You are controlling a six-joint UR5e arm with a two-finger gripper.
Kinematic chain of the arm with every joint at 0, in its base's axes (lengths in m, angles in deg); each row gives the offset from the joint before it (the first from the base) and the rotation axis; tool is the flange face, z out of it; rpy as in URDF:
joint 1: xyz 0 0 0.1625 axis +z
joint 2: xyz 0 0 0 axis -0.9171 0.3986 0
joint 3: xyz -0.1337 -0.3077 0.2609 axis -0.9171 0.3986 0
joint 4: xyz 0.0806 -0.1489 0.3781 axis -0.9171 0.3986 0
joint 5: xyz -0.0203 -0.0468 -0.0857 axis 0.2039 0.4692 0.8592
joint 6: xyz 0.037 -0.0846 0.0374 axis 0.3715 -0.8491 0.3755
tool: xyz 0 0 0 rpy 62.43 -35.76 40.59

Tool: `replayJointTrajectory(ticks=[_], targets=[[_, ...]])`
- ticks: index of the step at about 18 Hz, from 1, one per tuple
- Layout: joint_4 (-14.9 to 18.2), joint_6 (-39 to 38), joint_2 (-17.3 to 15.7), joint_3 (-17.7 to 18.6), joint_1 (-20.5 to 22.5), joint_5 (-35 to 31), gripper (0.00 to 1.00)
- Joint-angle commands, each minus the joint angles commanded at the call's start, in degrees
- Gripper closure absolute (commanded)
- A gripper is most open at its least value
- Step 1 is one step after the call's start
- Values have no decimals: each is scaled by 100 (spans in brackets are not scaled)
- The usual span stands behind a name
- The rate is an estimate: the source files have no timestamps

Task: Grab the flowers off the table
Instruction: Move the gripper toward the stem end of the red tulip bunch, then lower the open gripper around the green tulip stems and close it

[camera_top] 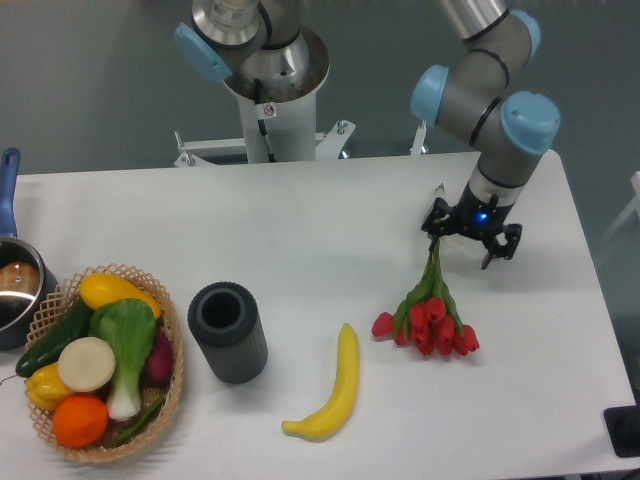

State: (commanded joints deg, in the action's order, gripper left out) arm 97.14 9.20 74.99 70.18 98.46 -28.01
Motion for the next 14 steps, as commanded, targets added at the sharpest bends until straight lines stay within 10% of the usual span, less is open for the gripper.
replayJointTrajectory(ticks=[14], targets=[[651, 79, -97, 9, -53, -490, 1]])
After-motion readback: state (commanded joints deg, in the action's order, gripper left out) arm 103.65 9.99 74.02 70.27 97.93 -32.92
